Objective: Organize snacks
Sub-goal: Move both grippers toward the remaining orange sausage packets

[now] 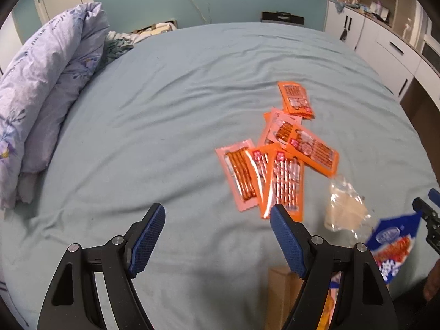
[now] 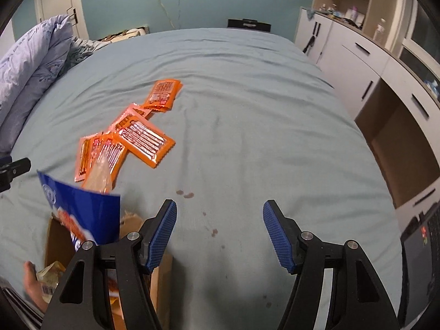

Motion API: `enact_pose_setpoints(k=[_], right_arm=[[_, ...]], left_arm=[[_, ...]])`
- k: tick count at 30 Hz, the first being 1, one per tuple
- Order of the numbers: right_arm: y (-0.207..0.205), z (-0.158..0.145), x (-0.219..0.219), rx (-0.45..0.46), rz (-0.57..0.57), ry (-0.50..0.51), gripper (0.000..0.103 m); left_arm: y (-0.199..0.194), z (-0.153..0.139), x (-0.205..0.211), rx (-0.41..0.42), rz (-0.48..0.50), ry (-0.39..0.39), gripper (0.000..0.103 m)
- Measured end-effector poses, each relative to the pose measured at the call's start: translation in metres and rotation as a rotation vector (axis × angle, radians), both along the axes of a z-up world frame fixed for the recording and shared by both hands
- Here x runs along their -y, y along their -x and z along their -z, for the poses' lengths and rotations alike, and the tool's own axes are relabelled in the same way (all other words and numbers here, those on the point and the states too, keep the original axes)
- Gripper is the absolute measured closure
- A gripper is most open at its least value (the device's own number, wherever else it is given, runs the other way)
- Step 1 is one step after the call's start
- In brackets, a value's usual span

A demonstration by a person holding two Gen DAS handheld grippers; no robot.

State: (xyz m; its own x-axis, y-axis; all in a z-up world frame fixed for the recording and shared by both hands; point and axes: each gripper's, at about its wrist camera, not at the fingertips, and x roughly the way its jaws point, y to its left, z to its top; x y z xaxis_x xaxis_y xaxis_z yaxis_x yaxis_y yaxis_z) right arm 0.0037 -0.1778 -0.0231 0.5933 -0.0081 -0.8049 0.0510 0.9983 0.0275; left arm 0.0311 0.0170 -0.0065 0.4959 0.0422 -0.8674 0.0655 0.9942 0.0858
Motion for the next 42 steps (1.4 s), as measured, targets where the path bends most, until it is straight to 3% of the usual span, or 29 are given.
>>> enact_pose_setpoints(k=[8,13,20,28,35,42], right_arm=[[-0.037,0.013,0.02,-0.048,-0.036,-0.035,0.039],[-0.058,0.021,0.033,-0.064,-0.024,-0.088,0.039],[-0.082,0.03,0.049,-0.095,-0.014,-0.176,0.039],[-0.103,0.038,0.065,-0.101,0.025,-0.217,0.039],[-0.122,0.046,0.077,-0.111,0.043,-0.256,0.039],[-0.138,0.055,0.074,-0.127,0.029,-0.262,0.039]], left_arm=[[-0.034,0.018,-0.006,-0.028,-0.001,-0.005,0.023],[-0.055,0.034,-0.021,-0.086,-0.04,0.072,0.023],[-0.074,0.042,-0.026,-0.097,-0.056,0.066,0.024],[-0.091,0.057,-0.014,-0.114,-0.009,0.033,0.023],[-0.103,0.07,-0.003,-0.17,0.037,0.075,0.024],[-0.105,0.084,0.011,-0.216,0.084,0.057,0.024]])
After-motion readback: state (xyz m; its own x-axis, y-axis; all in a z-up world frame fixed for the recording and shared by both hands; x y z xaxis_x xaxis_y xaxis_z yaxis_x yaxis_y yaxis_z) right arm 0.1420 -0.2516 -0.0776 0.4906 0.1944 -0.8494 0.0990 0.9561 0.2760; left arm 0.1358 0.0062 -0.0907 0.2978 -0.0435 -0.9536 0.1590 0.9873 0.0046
